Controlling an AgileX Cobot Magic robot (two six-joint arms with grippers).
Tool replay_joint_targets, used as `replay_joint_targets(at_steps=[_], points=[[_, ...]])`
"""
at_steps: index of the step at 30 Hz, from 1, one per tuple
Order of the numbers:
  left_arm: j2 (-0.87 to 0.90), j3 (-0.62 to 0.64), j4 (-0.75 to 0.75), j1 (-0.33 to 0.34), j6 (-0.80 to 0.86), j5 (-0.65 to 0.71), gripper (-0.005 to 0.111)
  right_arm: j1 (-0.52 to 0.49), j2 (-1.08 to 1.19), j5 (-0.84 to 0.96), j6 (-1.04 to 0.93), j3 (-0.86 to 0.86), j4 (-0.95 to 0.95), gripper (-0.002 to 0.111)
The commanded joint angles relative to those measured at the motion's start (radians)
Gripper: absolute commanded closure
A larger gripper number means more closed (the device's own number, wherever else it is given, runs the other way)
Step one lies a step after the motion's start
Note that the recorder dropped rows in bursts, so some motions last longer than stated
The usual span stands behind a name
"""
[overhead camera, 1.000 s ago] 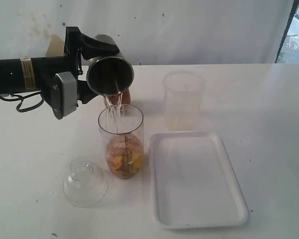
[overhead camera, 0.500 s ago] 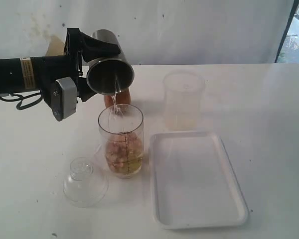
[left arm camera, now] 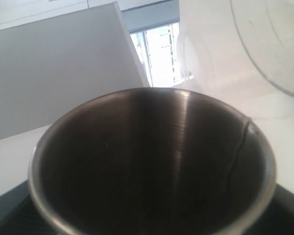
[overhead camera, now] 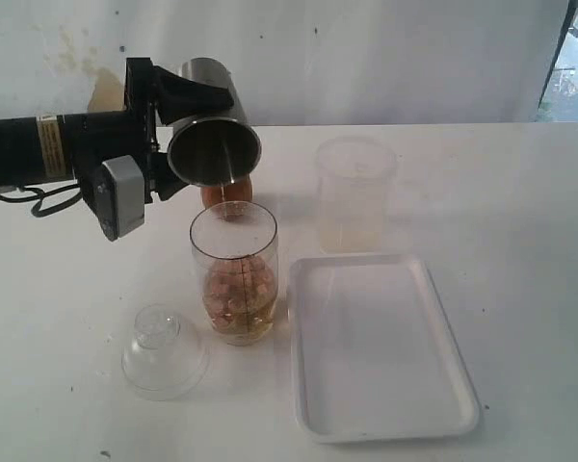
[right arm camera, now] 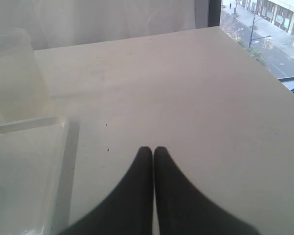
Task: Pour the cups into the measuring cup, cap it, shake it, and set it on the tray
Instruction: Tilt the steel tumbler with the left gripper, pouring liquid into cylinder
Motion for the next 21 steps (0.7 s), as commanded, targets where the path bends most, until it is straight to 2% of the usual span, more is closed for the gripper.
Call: replay_joint_targets(at_steps=[1, 15, 21], points=[[-0.018, 0.030, -0.025, -0.003, -0.001, -0.076, 0.107, 0.000, 0.000, -0.003, 0.005, -0.001, 0.000, 0.108], [-0.018, 0.034, -0.040, -0.003, 0.031, -0.070, 0.107, 0.000, 0.000, -0.003, 0.005, -0.001, 0.000, 0.108], [-0.018, 0.036, -0.058, -0.003, -0.120, -0.076, 0.107, 0.000, 0.000, -0.003, 0.005, -0.001, 0.000, 0.108]])
